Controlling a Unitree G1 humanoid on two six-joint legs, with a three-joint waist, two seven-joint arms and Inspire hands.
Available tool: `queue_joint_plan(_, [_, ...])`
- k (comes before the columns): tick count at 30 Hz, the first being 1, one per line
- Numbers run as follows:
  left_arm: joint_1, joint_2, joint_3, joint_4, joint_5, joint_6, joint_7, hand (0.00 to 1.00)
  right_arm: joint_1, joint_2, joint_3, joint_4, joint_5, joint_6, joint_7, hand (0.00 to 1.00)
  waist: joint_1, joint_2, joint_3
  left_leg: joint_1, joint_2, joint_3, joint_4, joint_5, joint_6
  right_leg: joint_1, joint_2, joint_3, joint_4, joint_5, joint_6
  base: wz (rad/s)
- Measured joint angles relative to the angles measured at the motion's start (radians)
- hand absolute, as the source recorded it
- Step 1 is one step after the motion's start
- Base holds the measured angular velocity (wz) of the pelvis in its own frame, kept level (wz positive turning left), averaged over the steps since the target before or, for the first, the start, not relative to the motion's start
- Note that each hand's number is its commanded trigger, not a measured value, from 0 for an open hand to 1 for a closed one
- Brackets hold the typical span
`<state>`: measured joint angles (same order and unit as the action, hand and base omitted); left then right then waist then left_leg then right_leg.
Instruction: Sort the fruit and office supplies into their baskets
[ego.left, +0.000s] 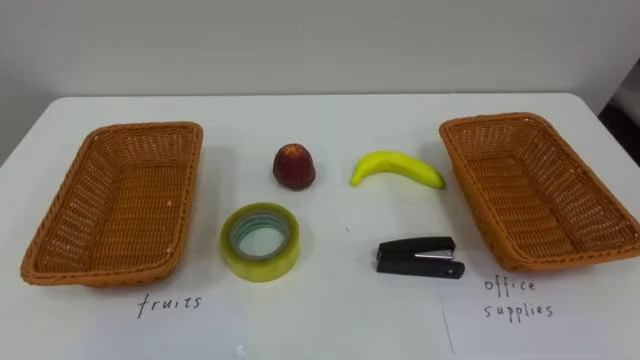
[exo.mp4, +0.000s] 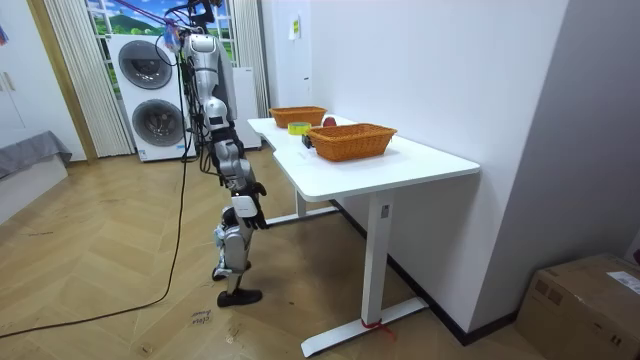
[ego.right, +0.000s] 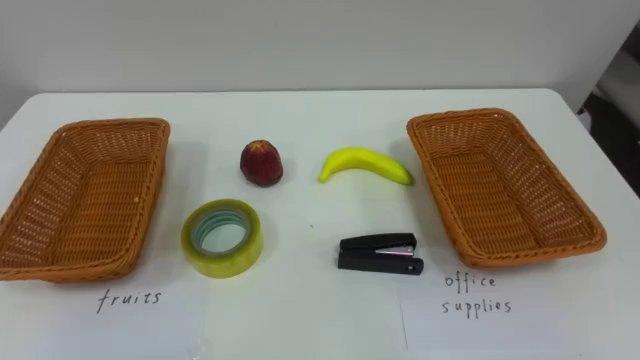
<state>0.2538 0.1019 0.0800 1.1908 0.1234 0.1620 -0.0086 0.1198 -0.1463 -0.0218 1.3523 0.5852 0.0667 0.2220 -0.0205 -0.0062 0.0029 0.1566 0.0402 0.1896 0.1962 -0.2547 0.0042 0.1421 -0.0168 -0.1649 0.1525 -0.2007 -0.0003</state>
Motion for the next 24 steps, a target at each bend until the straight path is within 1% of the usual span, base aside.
queue_joint_plan(2, [0.001, 0.0, 0.002, 0.001, -0.014, 0.0, 0.001, 0.0, 0.0, 0.0, 0.0, 0.0, 0.0, 0.0, 0.0, 0.0, 0.0, 0.0, 0.0003, 0.0, 0.0, 0.0, -0.001, 0.0, 0.0, 0.0, 0.0, 0.0, 0.0, 0.0, 0.0, 0.0])
queue_joint_plan(17, [0.0, 0.003, 0.009, 0.006, -0.013, 0.0, 0.006, 0.0, 0.001, 0.0, -0.003, 0.0, -0.001, -0.001, -0.002, 0.0, -0.002, 0.001, 0.0003, -0.003, 0.0, -0.001, -0.009, 0.0, 0.0, -0.001, 0.002, 0.0, 0.0, 0.0, 0.0, 0.0])
queue_joint_plan(22, [0.0, 0.003, 0.021, 0.007, -0.013, 0.002, 0.003, 0.0, 0.01, 0.0, -0.024, 0.0, 0.005, -0.001, -0.002, 0.0, -0.002, 0.001, 0.0002, -0.002, -0.001, -0.001, -0.008, 0.0, 0.0, 0.001, 0.0, -0.002, 0.0, 0.0, 0.0, 0.0])
queue_joint_plan(24, [0.0, 0.004, 0.038, 0.006, -0.009, 0.002, 0.001, 0.0, 0.02, 0.001, -0.043, -0.003, 0.012, -0.001, -0.005, 0.0, -0.002, 0.0, 0.0003, 0.001, -0.001, -0.001, -0.008, 0.0, 0.0, 0.001, -0.001, -0.001, 0.0, 0.0, 0.0, 0.0])
